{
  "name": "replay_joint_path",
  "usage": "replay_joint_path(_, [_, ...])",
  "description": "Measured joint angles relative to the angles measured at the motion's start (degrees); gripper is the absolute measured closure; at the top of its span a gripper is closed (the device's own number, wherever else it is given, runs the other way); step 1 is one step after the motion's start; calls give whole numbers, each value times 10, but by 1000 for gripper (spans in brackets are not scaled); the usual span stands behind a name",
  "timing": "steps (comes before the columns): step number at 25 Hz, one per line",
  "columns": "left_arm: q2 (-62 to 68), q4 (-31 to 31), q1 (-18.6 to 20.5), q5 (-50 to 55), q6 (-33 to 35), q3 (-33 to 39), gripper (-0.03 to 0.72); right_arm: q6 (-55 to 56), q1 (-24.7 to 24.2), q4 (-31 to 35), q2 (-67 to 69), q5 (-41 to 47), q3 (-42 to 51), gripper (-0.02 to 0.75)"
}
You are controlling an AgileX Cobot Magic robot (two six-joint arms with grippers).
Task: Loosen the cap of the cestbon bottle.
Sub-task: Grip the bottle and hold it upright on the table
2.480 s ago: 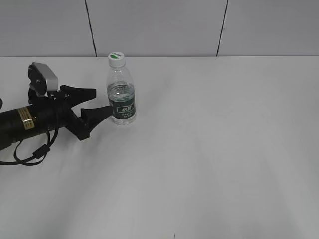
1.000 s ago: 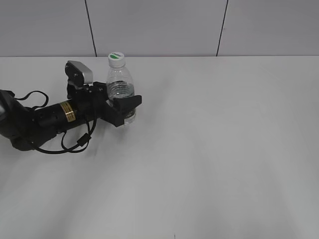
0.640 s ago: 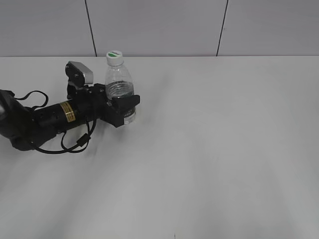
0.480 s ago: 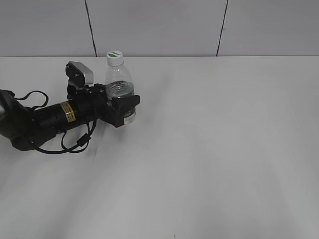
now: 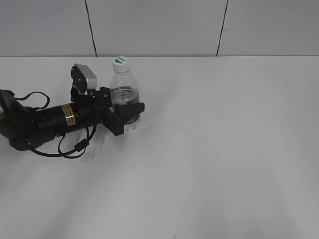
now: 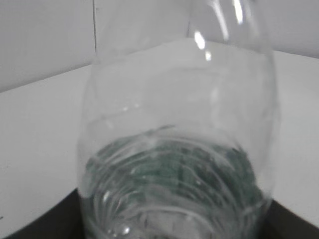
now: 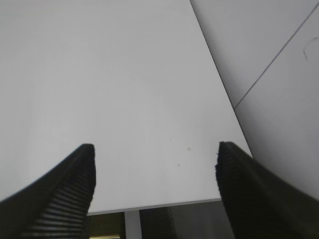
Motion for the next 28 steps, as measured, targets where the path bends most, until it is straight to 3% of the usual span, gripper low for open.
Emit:
replay_joint_path(10, [-25,101,-2,16,0,0,279,0,0,0,0,0,0,164])
replay_joint_path(14, [-51,108,-11,18,0,0,279,0,0,0,0,0,0,164])
replay_joint_path(28, [-62,131,-129,16,-32,0,279,0,0,0,0,0,0,164])
